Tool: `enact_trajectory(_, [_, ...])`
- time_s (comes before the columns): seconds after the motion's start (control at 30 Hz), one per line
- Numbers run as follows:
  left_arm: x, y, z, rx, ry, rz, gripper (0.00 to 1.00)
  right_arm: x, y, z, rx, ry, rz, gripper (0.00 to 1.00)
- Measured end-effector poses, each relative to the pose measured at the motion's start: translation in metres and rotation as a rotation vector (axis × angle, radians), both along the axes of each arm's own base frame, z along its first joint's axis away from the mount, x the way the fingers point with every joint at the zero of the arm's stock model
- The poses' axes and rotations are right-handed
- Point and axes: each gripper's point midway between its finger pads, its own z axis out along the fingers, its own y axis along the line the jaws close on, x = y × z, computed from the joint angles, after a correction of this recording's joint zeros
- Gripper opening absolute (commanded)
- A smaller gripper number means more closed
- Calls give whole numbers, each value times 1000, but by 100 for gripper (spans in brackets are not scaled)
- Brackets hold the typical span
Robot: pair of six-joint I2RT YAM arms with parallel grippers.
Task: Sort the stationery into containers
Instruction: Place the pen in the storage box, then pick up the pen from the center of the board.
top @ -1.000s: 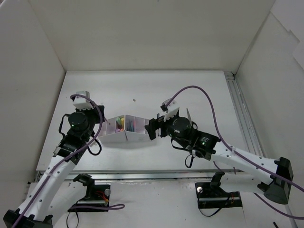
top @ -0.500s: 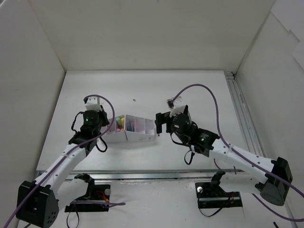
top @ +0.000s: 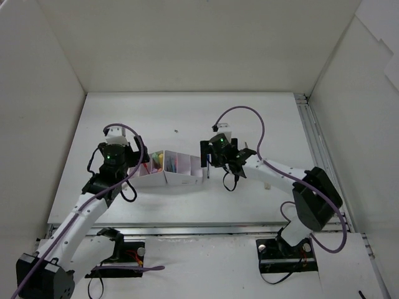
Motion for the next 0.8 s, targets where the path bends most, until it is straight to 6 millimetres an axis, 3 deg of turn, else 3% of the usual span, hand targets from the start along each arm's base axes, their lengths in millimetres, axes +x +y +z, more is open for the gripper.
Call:
enact_trajectory(0.2, [-17, 4, 55, -39, -88, -1, 99, 21, 21, -34, 12, 100, -33, 85])
enact_trajectory(0.3, [-28, 6, 70, -58, -116, -3, 99, 20, 24, -55, 1, 148, -43, 83])
enact_trajectory(0.47, [-41, 6, 72, -67, -114, -22, 99, 15, 21, -79, -26, 205, -59, 81])
enact_trajectory(0.67, [-45, 4, 65, -65, -81, -39, 99, 14, 21, -78, -35, 210, -48, 82])
enact_trajectory(0.8, [-45, 3, 62, -62, -69, -44, 99, 13, 22, -67, -39, 197, -7, 83])
